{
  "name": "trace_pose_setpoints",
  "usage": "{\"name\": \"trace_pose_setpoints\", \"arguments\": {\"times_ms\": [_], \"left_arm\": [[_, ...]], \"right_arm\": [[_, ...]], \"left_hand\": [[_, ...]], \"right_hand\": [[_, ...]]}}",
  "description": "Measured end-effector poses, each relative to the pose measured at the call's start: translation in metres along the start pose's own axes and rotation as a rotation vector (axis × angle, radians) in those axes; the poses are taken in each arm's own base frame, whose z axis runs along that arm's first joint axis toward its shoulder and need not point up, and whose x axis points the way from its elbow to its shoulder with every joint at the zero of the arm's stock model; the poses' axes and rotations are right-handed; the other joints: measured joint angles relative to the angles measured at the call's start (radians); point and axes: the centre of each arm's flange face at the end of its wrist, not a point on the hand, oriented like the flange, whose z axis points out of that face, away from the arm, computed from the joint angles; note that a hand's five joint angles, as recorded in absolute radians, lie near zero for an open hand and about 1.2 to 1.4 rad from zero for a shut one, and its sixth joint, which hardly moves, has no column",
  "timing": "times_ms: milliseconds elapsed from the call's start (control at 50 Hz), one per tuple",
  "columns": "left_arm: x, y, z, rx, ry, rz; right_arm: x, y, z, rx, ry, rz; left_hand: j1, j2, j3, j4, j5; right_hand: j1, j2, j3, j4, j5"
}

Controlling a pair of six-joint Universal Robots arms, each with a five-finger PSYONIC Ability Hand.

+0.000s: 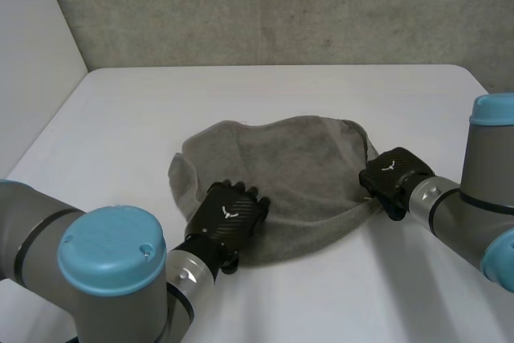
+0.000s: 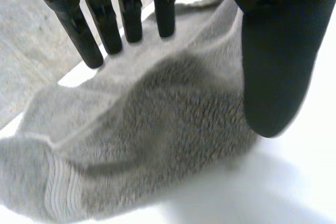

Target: Fold the towel.

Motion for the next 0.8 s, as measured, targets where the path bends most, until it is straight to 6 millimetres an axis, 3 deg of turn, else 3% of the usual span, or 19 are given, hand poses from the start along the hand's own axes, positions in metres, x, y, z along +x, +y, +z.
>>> {"name": "trace_pose_setpoints", "arguments": {"times_ms": [60, 120, 160, 300, 380, 620, 800], "left_arm": [[-0.002, -0.013, -0.005, 0.037, -0.005, -0.008], [-0.008, -0.019, -0.005, 0.055, -0.022, -0.013], [-0.025, -0.024, -0.001, 0.068, -0.071, -0.025], [-0.079, -0.004, 0.012, -0.004, -0.21, -0.072], [-0.09, 0.009, 0.014, -0.044, -0.226, -0.089], [-0.096, 0.033, 0.029, -0.037, -0.159, -0.122], [-0.104, 0.032, 0.042, 0.06, -0.196, -0.105]], "right_arm": [[0.001, 0.004, 0.002, 0.013, 0.022, 0.011], [0.002, 0.009, 0.005, 0.028, 0.048, 0.016], [0.005, 0.014, 0.009, 0.044, 0.083, 0.022], [0.022, 0.028, 0.02, 0.058, 0.17, 0.042], [0.033, 0.034, 0.024, 0.05, 0.197, 0.067], [0.04, 0.044, 0.033, 0.025, 0.194, 0.156], [0.033, 0.047, 0.033, 0.015, 0.174, 0.153]], "left_hand": [[-0.183, -0.197, -0.199, -0.197, -0.197], [-0.211, -0.227, -0.226, -0.223, -0.223], [-0.213, -0.232, -0.23, -0.23, -0.227], [-0.178, -0.189, -0.191, -0.187, -0.189], [-0.034, -0.046, -0.048, -0.051, -0.05], [0.05, 0.042, 0.04, 0.043, 0.041], [0.05, 0.036, 0.035, 0.036, 0.034]], "right_hand": [[0.0, 0.0, 0.0, 0.0, 0.001], [0.0, 0.0, 0.0, 0.0, 0.001], [0.001, 0.0, 0.0, 0.0, 0.001], [0.001, 0.0, 0.0, 0.0, 0.002], [0.001, 0.0, 0.0, 0.0, 0.002], [0.001, 0.0, 0.0, 0.0, 0.002], [0.001, 0.0, 0.0, 0.0, 0.002]]}}
